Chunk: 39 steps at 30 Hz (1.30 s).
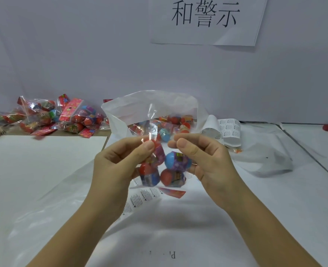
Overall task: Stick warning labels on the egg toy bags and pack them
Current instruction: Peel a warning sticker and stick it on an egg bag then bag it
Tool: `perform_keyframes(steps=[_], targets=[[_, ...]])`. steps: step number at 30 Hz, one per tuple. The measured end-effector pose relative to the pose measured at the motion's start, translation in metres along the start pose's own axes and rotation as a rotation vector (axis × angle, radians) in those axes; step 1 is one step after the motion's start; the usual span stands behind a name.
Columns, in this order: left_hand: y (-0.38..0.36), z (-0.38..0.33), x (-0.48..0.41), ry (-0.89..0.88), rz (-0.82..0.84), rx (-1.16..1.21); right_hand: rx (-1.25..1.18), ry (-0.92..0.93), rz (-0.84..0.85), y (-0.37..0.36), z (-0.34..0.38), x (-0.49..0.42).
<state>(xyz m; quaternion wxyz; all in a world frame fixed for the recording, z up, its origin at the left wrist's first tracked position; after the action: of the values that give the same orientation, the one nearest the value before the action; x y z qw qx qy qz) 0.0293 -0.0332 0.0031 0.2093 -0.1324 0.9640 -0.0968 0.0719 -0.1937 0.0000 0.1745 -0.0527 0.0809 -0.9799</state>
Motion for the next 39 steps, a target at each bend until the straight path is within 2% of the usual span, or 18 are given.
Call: perform_keyframes(steps=[10,20,27,30,32,34,36,39], targets=[[0.008,0.008,0.000,0.054,-0.074,-0.029,-0.009,-0.016,-0.043,-0.004,-0.006,0.001],[0.009,0.001,-0.001,-0.018,-0.097,-0.066,-0.072,0.032,-0.008,0.002,0.001,0.000],[-0.003,0.003,-0.007,-0.065,-0.016,-0.049,0.171,0.249,-0.225,0.027,0.026,0.003],[-0.016,0.003,-0.019,-0.130,0.030,-0.191,0.327,0.217,-0.328,0.047,0.035,-0.002],[-0.023,0.004,-0.028,-0.101,0.021,-0.226,0.438,0.207,-0.390,0.058,0.037,-0.003],[-0.031,0.011,-0.033,0.046,-0.007,-0.101,0.396,0.192,-0.386,0.066,0.037,-0.002],[-0.040,0.018,-0.030,0.152,0.039,0.015,0.250,0.143,-0.326,0.069,0.035,0.000],[-0.050,0.029,-0.022,0.069,0.139,-0.100,0.217,0.052,-0.254,0.071,0.029,0.000]])
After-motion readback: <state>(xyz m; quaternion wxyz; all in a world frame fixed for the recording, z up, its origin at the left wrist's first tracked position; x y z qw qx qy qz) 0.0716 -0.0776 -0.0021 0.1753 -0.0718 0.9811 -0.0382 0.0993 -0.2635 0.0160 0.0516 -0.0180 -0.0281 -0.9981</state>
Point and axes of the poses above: each hand's wrist, its own x-axis away from the middle knuckle, its own y-axis out of the back of the hand, z = x × y, the point moved 5 cm from there along -x, towards the middle knuckle, and after that the axes turned 12 degrees about -y, right-handed, at the moved point
